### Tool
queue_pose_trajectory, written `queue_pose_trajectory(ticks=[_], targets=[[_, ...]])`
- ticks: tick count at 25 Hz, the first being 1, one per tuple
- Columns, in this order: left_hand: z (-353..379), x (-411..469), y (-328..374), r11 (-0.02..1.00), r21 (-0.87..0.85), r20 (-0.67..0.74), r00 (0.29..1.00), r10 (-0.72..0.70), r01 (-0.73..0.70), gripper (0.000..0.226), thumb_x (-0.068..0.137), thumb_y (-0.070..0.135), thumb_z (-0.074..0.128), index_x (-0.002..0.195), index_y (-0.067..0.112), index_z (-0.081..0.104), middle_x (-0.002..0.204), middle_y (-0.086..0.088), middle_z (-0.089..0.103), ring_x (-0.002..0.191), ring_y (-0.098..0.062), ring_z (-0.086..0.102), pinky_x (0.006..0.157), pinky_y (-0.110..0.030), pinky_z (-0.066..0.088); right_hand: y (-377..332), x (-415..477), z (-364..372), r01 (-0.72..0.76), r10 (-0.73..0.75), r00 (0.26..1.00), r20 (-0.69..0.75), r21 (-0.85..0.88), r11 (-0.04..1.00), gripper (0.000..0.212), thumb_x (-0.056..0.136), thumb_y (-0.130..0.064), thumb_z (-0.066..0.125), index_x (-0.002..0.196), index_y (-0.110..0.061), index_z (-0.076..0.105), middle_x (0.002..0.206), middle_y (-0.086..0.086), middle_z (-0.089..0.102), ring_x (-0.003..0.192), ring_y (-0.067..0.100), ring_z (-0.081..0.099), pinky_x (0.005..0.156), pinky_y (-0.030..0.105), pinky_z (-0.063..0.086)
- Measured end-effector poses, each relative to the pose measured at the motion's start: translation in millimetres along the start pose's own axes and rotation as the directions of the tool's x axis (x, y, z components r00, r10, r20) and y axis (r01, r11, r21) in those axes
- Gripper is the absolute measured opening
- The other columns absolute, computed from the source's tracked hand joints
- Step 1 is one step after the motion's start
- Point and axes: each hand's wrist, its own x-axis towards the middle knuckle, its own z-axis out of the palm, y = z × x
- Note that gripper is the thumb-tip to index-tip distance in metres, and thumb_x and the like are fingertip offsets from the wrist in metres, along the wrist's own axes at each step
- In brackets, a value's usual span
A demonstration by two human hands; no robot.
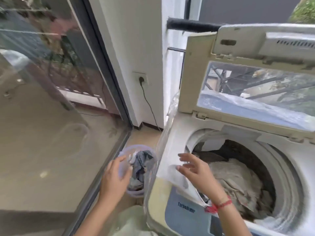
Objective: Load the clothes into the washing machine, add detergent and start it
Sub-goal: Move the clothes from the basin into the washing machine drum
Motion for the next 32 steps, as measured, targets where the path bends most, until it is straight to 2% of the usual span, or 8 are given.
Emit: queue_pose_trajectory(ticks=[3, 5, 8, 11, 15, 21, 26, 32], targets=[[-28.6, -4.5, -90.2, 0.981, 0.083, 0.061, 0.982, -0.180, 0.175, 0.040, 0.077, 0.007, 0.073, 0.115, 0.009, 0.059, 0.108, -0.012, 0.061, 0.104, -0.034, 0.057, 0.087, -0.038, 0.042, -28.9, 3.9, 59.1, 0.085, -0.080, 0.992, 0.093, -0.050, 0.995, 0.027, 0.085, -0.030, 0.067, 0.106, -0.043, 0.055, 0.111, -0.020, 0.060, 0.095, -0.004, 0.061, 0.084, 0.013, 0.048], [-36.5, 3.3, -131.9, 0.970, 0.091, 0.116, 0.965, -0.235, 0.226, 0.042, 0.076, 0.006, 0.074, 0.115, 0.005, 0.059, 0.111, -0.016, 0.060, 0.106, -0.036, 0.057, 0.091, -0.040, 0.042, -40.5, 11.7, 92.9, 0.099, -0.092, 0.990, 0.108, -0.064, 0.993, 0.027, 0.085, -0.029, 0.067, 0.107, -0.040, 0.058, 0.111, -0.018, 0.062, 0.095, -0.004, 0.061, 0.086, 0.017, 0.050], [-44.4, 38.9, -176.2, 0.969, 0.092, 0.203, 0.948, -0.246, 0.231, 0.042, 0.078, 0.008, 0.072, 0.117, 0.005, 0.058, 0.114, -0.018, 0.058, 0.109, -0.036, 0.055, 0.092, -0.038, 0.040, -59.3, 36.2, 146.9, 0.061, -0.047, 0.994, 0.099, -0.140, 0.988, 0.032, 0.087, -0.032, 0.065, 0.118, -0.025, 0.061, 0.115, -0.012, 0.063, 0.097, -0.001, 0.061, 0.090, 0.022, 0.049], [-48.7, 90.8, -212.6, 0.985, 0.071, 0.329, 0.929, -0.172, 0.158, 0.043, 0.079, 0.011, 0.071, 0.119, 0.006, 0.057, 0.116, -0.018, 0.057, 0.111, -0.034, 0.054, 0.090, -0.034, 0.039, -73.0, 75.0, 202.1, -0.008, 0.038, 0.993, 0.110, -0.260, 0.966, 0.033, 0.089, -0.027, 0.062, 0.121, -0.020, 0.059, 0.117, -0.005, 0.061, 0.103, 0.010, 0.060, 0.089, 0.021, 0.047], [-61.5, 136.7, -260.6, 0.970, 0.182, 0.477, 0.848, -0.231, 0.163, 0.046, 0.086, 0.025, 0.063, 0.128, 0.013, 0.050, 0.129, -0.012, 0.048, 0.119, -0.029, 0.048, 0.094, -0.029, 0.035, -70.2, 118.1, 259.4, -0.117, 0.183, 0.971, 0.155, -0.360, 0.926, 0.031, 0.088, -0.020, 0.060, 0.119, -0.017, 0.062, 0.118, 0.003, 0.059, 0.105, 0.020, 0.059, 0.085, 0.024, 0.045], [-36.1, 164.8, -326.1, 0.954, 0.256, 0.585, 0.760, -0.282, 0.157, 0.044, 0.088, 0.031, 0.059, 0.128, 0.019, 0.048, 0.131, -0.006, 0.048, 0.121, -0.025, 0.047, 0.099, -0.026, 0.031, -10.9, 169.2, 313.3, -0.408, 0.438, 0.896, 0.074, -0.255, 0.877, 0.031, 0.085, -0.020, 0.066, 0.115, -0.015, 0.063, 0.115, 0.008, 0.062, 0.099, 0.018, 0.060, 0.082, 0.019, 0.043], [41.4, 175.9, -374.8, 0.939, 0.208, 0.587, 0.733, -0.344, 0.274, 0.043, 0.084, 0.033, 0.060, 0.124, 0.019, 0.052, 0.120, -0.007, 0.055, 0.117, -0.028, 0.049, 0.096, -0.035, 0.039, 90.3, 219.3, 368.2, -0.595, 0.602, 0.798, 0.032, -0.121, 0.795, 0.035, 0.084, -0.011, 0.065, 0.118, -0.006, 0.059, 0.111, 0.007, 0.059, 0.108, 0.023, 0.057, 0.081, 0.020, 0.039], [176.1, 203.7, -425.1, 0.980, 0.139, 0.593, 0.781, -0.197, 0.142, 0.044, 0.083, 0.029, 0.066, 0.124, 0.023, 0.053, 0.124, 0.002, 0.050, 0.115, -0.021, 0.047, 0.095, -0.031, 0.038, 229.0, 299.5, 413.7, -0.724, 0.747, 0.647, -0.152, 0.185, 0.664, 0.063, 0.078, -0.013, 0.074, 0.133, -0.007, 0.043, 0.116, 0.002, 0.047, 0.105, 0.013, 0.044, 0.089, 0.025, 0.037]])
